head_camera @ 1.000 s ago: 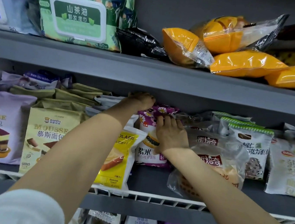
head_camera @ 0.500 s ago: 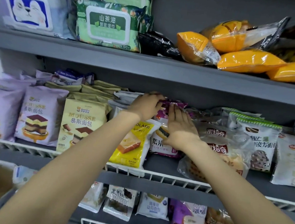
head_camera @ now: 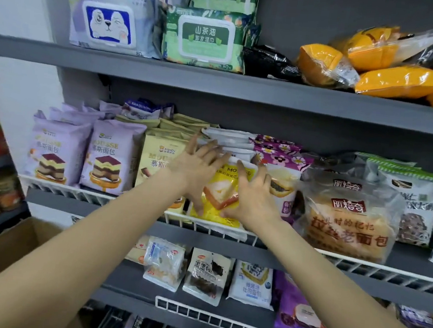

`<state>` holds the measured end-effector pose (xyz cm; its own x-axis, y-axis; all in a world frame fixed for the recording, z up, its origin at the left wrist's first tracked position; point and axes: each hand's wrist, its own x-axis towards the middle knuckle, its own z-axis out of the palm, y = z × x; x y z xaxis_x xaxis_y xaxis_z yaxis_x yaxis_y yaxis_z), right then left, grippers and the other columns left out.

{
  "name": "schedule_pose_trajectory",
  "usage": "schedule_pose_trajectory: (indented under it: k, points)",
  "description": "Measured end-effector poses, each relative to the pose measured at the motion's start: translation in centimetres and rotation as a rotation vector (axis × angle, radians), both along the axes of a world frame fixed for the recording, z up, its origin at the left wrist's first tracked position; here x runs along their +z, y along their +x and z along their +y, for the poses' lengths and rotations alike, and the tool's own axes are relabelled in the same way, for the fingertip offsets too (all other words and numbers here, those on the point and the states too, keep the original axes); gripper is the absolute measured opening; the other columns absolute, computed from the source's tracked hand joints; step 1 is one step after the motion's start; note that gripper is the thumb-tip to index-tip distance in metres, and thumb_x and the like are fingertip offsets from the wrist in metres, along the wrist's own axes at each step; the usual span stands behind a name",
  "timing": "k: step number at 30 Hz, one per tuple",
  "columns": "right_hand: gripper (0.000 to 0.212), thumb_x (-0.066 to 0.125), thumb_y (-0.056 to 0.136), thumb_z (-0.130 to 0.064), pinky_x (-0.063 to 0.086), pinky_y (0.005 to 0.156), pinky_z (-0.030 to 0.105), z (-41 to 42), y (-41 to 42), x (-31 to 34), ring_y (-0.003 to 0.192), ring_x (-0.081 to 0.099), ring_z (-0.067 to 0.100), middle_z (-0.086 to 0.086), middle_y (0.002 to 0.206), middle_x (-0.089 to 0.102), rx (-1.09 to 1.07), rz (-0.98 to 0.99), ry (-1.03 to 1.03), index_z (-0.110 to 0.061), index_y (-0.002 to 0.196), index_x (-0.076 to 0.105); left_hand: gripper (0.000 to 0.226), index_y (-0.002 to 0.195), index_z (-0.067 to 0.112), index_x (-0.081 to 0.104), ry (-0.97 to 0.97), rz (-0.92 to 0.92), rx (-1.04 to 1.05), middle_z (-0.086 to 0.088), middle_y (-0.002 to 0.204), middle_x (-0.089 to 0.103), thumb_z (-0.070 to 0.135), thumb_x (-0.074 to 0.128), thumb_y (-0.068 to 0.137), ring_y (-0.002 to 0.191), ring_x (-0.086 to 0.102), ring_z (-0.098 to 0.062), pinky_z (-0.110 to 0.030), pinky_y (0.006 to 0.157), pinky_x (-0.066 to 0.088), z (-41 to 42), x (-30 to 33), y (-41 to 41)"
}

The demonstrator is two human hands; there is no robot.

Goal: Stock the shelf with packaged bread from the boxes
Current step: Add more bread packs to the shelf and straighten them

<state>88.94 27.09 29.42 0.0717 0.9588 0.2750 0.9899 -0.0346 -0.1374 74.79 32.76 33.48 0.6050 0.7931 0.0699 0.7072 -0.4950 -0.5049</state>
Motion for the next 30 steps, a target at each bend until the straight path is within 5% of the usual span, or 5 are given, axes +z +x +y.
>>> schedule_pose_trajectory:
  k: [11,14,20,27,30]
  points:
    - [0.121,0.076,0.068,-0.050,0.030,0.111,0.042,2.6,-0.5,-1.3,0.140,0.023,0.039,0.025,0.156,0.002,-0.076,-0.265,0.210,-0.012,0.151,-0.002,0.139,0.147,0.002,-0.016,0.227,-0.108,0.093,-0.020,0.157,-0.003,0.075,0.064,0.061,0.147,-0.004,-0.034,-0.059,0.113,-0.010,1.1,-2.7,0.8]
    - [0.118,0.071,0.069,-0.058,0.019,0.114,0.048,2.7,-0.4,-0.6,0.146,0.005,0.035,0.022,0.157,-0.004,-0.080,-0.366,0.219,-0.011,0.151,0.000,0.138,0.148,0.005,-0.015,0.195,-0.113,0.080,-0.018,0.158,-0.001,0.077,0.063,0.061,0.147,-0.001,-0.033,-0.058,0.113,-0.009,1.3,-2.6,0.7]
    - [0.123,0.068,0.069,-0.062,-0.009,0.116,0.047,2.6,0.2,0.3,0.146,-0.013,0.030,0.017,0.157,-0.012,-0.026,-0.334,0.122,-0.009,0.151,-0.008,0.068,0.147,0.018,0.026,0.113,-0.494,0.097,-0.014,0.149,0.032,0.052,0.040,0.089,0.138,0.029,-0.031,-0.043,0.115,0.016,1.3,1.7,1.0]
    - [0.124,0.065,0.067,-0.067,-0.011,0.116,0.041,3.3,0.8,1.3,0.147,0.000,0.028,0.015,0.157,0.005,0.041,-0.279,0.146,-0.005,0.150,-0.002,0.041,0.131,0.007,0.047,-0.121,-0.526,0.233,-0.017,0.137,0.048,0.031,0.033,0.100,0.124,0.047,-0.034,-0.038,0.101,0.038,4.3,3.7,2.6]
    - [0.127,0.077,0.048,-0.067,0.006,0.118,0.042,4.0,0.8,0.5,0.134,0.038,0.032,0.020,0.136,0.044,0.027,-0.358,0.221,0.000,0.144,0.030,0.041,0.129,0.008,0.049,-0.156,-0.534,0.164,-0.016,0.134,0.051,0.032,0.042,0.097,0.121,0.050,-0.032,-0.034,0.092,0.042,4.7,3.5,2.9]
